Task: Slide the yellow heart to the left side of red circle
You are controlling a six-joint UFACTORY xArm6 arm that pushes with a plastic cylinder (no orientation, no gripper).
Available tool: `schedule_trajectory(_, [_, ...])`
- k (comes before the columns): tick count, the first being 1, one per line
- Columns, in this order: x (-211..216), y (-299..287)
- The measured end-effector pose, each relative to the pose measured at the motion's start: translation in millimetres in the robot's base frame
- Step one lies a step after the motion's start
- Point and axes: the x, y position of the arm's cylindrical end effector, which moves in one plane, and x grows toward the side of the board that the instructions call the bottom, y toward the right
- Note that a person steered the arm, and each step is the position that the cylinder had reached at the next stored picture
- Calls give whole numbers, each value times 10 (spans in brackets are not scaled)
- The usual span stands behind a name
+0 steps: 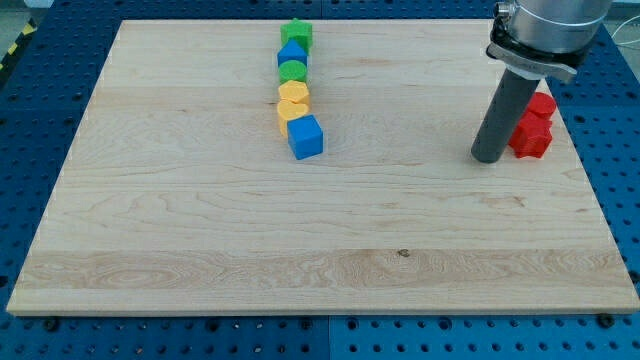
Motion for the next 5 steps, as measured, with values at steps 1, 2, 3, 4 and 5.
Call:
schedule_trajectory(1, [-66,156])
schedule_trajectory(2, [-160,349])
schedule_trajectory(3, [-195,473])
schedule_trajectory(4, [-162,477])
schedule_trajectory(5, [441,-68])
